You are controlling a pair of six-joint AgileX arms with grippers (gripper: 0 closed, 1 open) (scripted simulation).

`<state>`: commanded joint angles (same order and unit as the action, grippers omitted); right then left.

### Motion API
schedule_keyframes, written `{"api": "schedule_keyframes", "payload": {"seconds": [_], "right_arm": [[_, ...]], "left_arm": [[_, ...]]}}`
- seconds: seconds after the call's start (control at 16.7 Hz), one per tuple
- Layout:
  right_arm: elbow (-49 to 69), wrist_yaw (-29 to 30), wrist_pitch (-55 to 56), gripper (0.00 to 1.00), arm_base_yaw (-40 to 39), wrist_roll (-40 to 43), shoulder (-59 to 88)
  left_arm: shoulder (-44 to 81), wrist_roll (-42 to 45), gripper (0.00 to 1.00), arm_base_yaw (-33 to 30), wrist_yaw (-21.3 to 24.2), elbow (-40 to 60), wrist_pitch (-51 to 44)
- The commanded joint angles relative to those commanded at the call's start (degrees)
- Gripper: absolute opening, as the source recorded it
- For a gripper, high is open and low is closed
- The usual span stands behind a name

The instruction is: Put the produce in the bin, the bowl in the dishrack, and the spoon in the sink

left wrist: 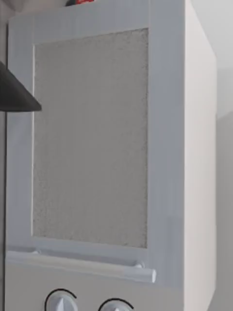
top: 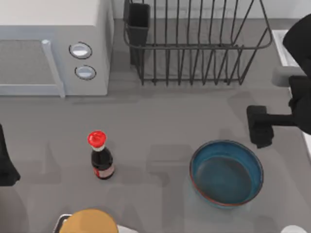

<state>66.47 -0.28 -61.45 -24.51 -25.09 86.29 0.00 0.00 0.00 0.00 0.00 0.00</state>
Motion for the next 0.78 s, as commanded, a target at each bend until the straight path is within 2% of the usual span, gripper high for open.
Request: {"api": "schedule_keyframes", "payload": {"seconds": [0.3, 0.78], "right_arm": [[7.8, 0.3, -6.8, 1.00, -2.7, -2.8, 9.6], [6.0, 0.3, -4.6, 1.00, -2.6, -2.8, 10.4]], "left_arm": [[0.0, 0.0, 1.00, 0.0, 0.0, 0.0, 0.0], [0.0, 0.0, 1.00, 0.0, 0.0, 0.0, 0.0]]}}
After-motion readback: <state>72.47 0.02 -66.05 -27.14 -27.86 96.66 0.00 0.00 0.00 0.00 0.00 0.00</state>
